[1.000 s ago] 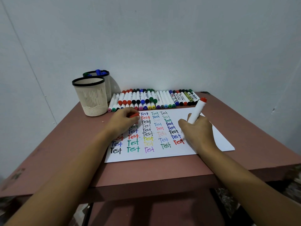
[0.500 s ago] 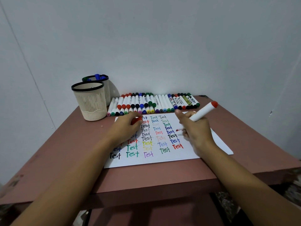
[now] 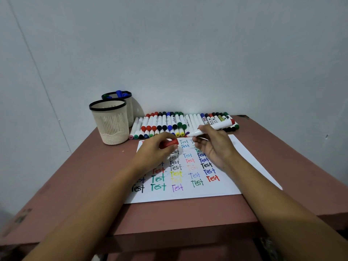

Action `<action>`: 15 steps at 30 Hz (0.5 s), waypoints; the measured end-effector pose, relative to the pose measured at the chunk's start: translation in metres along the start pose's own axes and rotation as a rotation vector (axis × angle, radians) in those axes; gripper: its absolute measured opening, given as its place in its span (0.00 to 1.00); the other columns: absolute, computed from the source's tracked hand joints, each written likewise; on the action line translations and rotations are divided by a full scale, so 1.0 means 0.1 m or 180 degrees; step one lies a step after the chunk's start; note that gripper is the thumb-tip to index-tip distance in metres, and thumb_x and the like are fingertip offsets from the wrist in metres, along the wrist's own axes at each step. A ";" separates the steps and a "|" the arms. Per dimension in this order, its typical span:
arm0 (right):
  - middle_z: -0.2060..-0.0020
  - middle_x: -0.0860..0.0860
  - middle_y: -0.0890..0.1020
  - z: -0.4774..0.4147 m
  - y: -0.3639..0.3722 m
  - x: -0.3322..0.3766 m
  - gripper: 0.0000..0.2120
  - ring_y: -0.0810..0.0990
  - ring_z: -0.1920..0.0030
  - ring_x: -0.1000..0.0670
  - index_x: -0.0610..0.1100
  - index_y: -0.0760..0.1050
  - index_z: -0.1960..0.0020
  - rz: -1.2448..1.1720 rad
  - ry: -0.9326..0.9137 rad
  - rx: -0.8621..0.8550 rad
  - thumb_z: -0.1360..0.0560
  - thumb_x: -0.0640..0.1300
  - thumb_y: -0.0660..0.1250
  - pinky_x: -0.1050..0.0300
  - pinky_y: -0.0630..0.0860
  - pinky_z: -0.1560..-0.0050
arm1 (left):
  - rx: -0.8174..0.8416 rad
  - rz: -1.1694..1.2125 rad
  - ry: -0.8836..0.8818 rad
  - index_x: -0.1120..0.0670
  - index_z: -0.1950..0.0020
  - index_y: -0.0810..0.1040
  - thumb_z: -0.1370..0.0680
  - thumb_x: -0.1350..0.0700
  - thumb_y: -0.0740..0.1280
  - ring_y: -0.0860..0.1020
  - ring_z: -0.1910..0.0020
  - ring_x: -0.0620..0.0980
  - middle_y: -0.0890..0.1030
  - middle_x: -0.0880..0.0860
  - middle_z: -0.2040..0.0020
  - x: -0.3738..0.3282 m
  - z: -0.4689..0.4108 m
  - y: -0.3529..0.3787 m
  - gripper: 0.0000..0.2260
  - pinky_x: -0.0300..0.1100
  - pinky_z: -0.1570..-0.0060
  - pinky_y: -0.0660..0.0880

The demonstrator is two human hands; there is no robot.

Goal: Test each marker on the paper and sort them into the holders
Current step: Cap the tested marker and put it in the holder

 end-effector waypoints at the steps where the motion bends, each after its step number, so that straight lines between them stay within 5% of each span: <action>1: 0.68 0.44 0.79 -0.01 0.00 -0.01 0.06 0.77 0.69 0.50 0.39 0.73 0.59 0.0017 0.0013 0.0024 0.23 0.36 0.63 0.62 0.75 0.72 | -0.0014 0.0025 -0.0030 0.49 0.44 0.76 0.24 0.53 0.67 0.77 0.55 0.44 0.79 0.47 0.53 0.01 0.00 0.00 0.09 0.29 0.59 0.70; 10: 0.68 0.47 0.83 0.00 0.15 -0.10 0.04 0.81 0.69 0.52 0.40 0.76 0.56 0.0361 0.0027 0.0464 0.23 0.39 0.65 0.62 0.77 0.70 | -0.0038 0.0032 0.0088 0.55 0.42 0.77 0.24 0.55 0.67 0.77 0.55 0.45 0.79 0.48 0.53 -0.08 0.01 -0.01 0.11 0.28 0.57 0.70; 15: 0.73 0.51 0.69 0.00 0.14 -0.14 0.12 0.66 0.74 0.55 0.44 0.71 0.64 0.0976 0.0045 0.0555 0.26 0.48 0.69 0.63 0.61 0.74 | -0.0118 0.0017 0.0360 0.57 0.42 0.78 0.23 0.55 0.66 0.79 0.57 0.49 0.81 0.51 0.55 -0.23 0.06 0.00 0.12 0.33 0.59 0.72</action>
Point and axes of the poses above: each hand's wrist, its own z-axis away from the middle knuckle, its own y-axis out of the palm, x = y × z, the point moved 10 cm from there along -z, towards the middle knuckle
